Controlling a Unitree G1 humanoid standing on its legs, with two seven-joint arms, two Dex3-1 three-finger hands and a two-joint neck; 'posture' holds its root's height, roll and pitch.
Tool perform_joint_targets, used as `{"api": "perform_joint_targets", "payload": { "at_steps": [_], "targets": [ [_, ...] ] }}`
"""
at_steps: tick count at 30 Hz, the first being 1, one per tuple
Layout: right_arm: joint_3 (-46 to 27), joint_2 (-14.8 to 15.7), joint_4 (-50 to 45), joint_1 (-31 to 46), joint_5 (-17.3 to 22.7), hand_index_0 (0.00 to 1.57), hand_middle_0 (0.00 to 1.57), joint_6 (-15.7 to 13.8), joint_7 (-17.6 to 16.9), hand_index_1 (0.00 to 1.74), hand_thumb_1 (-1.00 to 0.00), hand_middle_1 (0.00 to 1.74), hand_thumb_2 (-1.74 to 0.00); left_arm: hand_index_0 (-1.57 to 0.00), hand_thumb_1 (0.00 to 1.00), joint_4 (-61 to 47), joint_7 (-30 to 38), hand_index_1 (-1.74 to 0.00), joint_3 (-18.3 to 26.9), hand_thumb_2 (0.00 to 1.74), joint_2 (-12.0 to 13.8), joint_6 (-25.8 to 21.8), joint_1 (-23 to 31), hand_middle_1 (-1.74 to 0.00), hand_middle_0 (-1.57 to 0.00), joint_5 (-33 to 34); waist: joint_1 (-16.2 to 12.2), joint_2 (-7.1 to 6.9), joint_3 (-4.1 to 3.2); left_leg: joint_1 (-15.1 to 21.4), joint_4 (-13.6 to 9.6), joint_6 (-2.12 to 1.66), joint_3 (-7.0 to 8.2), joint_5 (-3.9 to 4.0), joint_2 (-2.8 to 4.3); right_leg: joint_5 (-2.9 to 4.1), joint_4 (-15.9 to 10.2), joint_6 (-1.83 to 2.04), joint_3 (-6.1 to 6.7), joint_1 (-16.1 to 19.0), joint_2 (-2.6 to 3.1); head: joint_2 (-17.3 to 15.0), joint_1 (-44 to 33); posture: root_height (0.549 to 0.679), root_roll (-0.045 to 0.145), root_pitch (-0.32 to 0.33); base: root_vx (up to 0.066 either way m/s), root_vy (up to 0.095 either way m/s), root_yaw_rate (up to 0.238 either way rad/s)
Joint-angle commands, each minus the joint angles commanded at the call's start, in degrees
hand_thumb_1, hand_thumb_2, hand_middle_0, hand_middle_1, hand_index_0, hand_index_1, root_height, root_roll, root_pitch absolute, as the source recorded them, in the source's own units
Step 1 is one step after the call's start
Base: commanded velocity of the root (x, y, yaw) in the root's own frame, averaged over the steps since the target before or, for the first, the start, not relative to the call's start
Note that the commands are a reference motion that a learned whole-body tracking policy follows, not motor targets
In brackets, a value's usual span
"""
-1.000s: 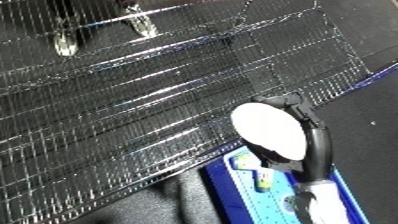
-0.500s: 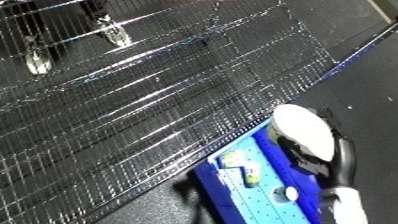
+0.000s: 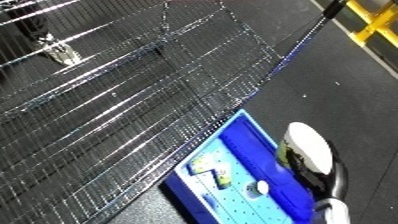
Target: Pick up the object and place it into the box
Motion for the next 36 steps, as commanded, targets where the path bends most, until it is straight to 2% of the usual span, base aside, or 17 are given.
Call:
{"api": "perform_joint_targets", "payload": {
  "at_steps": [7, 14, 20, 25, 27, 29, 36],
  "targets": [
    [-0.58, -0.17, 6.62, -0.41, 4.59, 0.55, 0.55, -0.53, 1.58, 0.61, -0.35, 0.61, -0.61, -1.57, 1.00, 0.68, -0.74, -1.74, -0.83, 1.74, 0.13, 0.61, 0.03, -1.74, -1.57, -1.69, 0.25, 0.73, 0.00, 0.95, -0.41, -0.10, -0.41, 0.15, -0.41, -0.27, 0.12, -0.28, 0.02, 0.84, -0.16, -1.41, 0.45, 0.660, 0.088, 0.076, 0.013, 0.010, 0.024],
    [-0.74, 0.21, 8.16, -0.33, 4.88, 0.00, 0.00, -0.65, 1.55, 0.00, 0.00, 0.00, 0.00, -1.57, 1.00, 1.10, -1.17, -1.74, -1.14, 1.74, 0.32, 1.19, -0.11, -1.74, -1.57, -1.83, 0.34, 0.85, -0.33, 2.44, -1.90, -0.13, -0.90, 0.69, -0.38, -0.21, -0.76, -0.32, 0.13, 2.17, -0.12, -1.95, 0.62, 0.662, 0.088, 0.067, 0.010, -0.004, 0.020],
    [-1.22, 0.78, 7.70, 0.64, 5.13, 0.00, 0.00, -0.01, 3.12, 0.00, 0.00, 0.00, 0.00, -1.57, 1.00, 1.38, -1.46, -1.74, -1.04, 1.74, 0.01, 1.54, 0.24, -1.74, -1.57, -2.04, 0.20, 0.99, -0.88, 3.24, -2.65, -0.40, -1.07, 1.19, -0.17, -0.17, -1.43, -0.48, 0.12, 3.12, -0.03, -2.89, -0.79, 0.663, 0.090, 0.061, 0.029, 0.014, 0.013],
    [-0.37, 1.98, 4.24, 2.01, 6.56, 0.00, 0.00, 0.81, 8.13, 0.00, 0.00, 0.00, 0.00, -1.57, 1.00, 0.95, -2.23, -1.74, -0.67, 1.74, -0.26, 1.90, 1.20, -1.74, -1.57, -2.20, 0.38, 0.88, -0.89, 3.28, -2.63, -0.53, -1.30, 1.54, -0.18, -0.32, -1.34, -0.74, -0.02, 3.38, 0.20, -2.92, -3.83, 0.663, 0.091, 0.057, 0.021, -0.001, 0.041],
    [0.48, 2.66, 2.03, 2.71, 5.70, 0.00, 0.00, 0.55, 9.63, 0.00, 0.00, 0.00, 0.00, -1.57, 1.00, 0.59, -2.42, -1.74, -0.54, 1.74, -0.26, 2.03, 1.60, -1.74, -1.57, -2.20, 0.46, 0.63, -0.87, 3.16, -2.60, -0.49, -1.40, 1.66, -0.15, -0.33, -1.28, -0.76, -0.08, 3.33, 0.27, -3.15, -4.89, 0.662, 0.091, 0.056, 0.005, -0.024, 0.068],
    [1.65, 3.18, -0.53, 3.06, 3.85, 0.00, 0.00, 0.28, 10.50, 0.00, 0.00, 0.00, 0.00, -1.57, 1.00, 0.26, -2.51, -1.74, -0.48, 1.74, -0.38, 2.00, 1.98, -1.74, -1.57, -2.03, 0.54, 0.37, -0.82, 3.03, -2.61, -0.45, -1.54, 1.83, -0.10, -0.36, -1.23, -0.78, -0.06, 3.29, 0.41, -3.41, -7.05, 0.662, 0.091, 0.056, 0.015, -0.016, 0.058],
    [6.26, 4.68, -13.55, 3.42, -7.96, 0.00, 0.00, 0.98, 11.23, 0.00, 0.00, 0.00, 0.00, -1.57, 1.00, -1.50, -1.49, -1.74, 0.37, 1.74, -1.21, 2.28, 2.78, -1.74, -1.57, -0.65, 1.16, -0.90, -0.41, 2.26, -2.46, -0.21, -1.94, 2.23, -0.08, -0.11, -1.58, -0.66, -0.03, 2.93, 0.81, -2.96, -15.26, 0.662, 0.090, 0.059, 0.005, -0.020, 0.049]
  ]
}}
